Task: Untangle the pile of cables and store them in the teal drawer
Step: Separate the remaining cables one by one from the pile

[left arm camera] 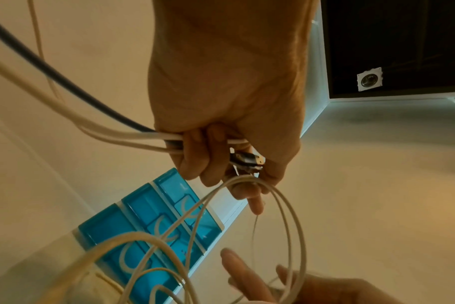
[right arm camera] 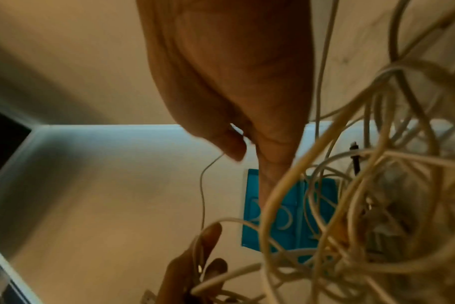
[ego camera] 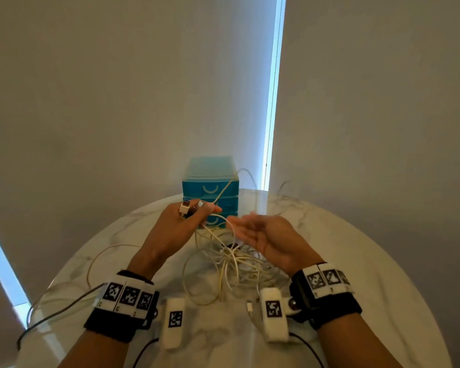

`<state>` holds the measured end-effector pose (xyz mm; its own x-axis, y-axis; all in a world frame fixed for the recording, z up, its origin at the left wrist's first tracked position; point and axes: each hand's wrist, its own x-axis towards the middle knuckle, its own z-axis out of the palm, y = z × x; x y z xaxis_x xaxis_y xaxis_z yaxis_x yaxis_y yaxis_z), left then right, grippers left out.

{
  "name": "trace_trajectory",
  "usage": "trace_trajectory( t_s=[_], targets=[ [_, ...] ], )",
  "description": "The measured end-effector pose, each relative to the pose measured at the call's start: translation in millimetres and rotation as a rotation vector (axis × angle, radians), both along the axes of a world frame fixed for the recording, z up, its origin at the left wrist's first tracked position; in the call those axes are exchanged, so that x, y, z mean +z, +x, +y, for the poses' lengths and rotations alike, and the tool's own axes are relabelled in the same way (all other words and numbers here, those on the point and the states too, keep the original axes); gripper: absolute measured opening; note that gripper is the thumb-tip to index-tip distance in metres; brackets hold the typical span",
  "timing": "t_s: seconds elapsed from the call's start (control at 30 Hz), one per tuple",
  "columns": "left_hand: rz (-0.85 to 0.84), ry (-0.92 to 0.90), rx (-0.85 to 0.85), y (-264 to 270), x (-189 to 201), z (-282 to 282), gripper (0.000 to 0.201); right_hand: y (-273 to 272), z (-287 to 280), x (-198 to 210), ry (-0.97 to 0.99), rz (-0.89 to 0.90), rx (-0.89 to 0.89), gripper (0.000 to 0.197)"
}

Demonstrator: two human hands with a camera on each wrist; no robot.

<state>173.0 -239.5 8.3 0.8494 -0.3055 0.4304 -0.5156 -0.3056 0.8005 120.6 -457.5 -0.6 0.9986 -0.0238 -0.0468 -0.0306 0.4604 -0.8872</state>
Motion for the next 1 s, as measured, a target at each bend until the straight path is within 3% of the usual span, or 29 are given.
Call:
trace_trajectory(
  t_s=[0.1, 0.2, 0.27, 0.37, 0.43, 0.53, 0.6, 0.73, 0.87, 0.93, 1.0],
  targets=[
    [-0.035, 0.103, -0.067, 1.3, -2.4, -0.5, 0.031, -9.1, 6.6, 6.4, -0.295, -0.048, 0.092, 0.042],
    [-0.02, 0.202, -0.194, 0.5, -2.5, -2.7, 0.027, -13.1, 12.1, 10.0, -0.573, -0.118, -0.056, 0.043],
    [-0.011, 0.219, -0.249, -2.3, -0.6, -3.8, 0.02, -11.8, 13.0, 4.9, -0.623, -0.189, -0.132, 0.036],
    [-0.024, 0.199, -0.219, -2.5, -1.0, -1.8, 0.019, -8.0, 8.3, -0.1, -0.524, -0.267, -0.279, 0.021],
    [-0.004, 0.14, -0.095, 1.3, -2.1, 1.9, 0.018, -6.1, 0.4, 1.4, -0.4, -0.283, -0.368, 0.022],
    [0.004, 0.057, 0.069, 7.6, -5.3, 6.7, 0.033, -5.9, -7.0, 3.3, -0.202, -0.273, -0.378, 0.026],
    [0.02, 0.031, 0.092, 8.0, -5.3, 5.9, 0.038, -7.0, -4.6, 5.7, -0.089, -0.275, -0.335, 0.022],
    [0.048, -0.009, 0.049, 0.6, 0.1, 1.2, 0.038, -7.8, 6.2, 7.8, -0.02, -0.288, -0.264, 0.021],
    [0.133, -0.229, -0.098, -3.5, 6.7, 4.1, 0.023, -10.2, 19.2, 10.7, 0.045, -0.332, -0.203, 0.024],
    [0.152, -0.349, -0.226, -1.9, 9.2, 10.5, 0.027, -11.5, 30.6, 11.8, 0.046, -0.351, -0.176, 0.025],
    [0.124, -0.38, -0.221, -4.0, 12.4, 11.4, 0.03, -12.0, 42.7, 10.4, 0.012, -0.35, -0.141, 0.025]
  ],
)
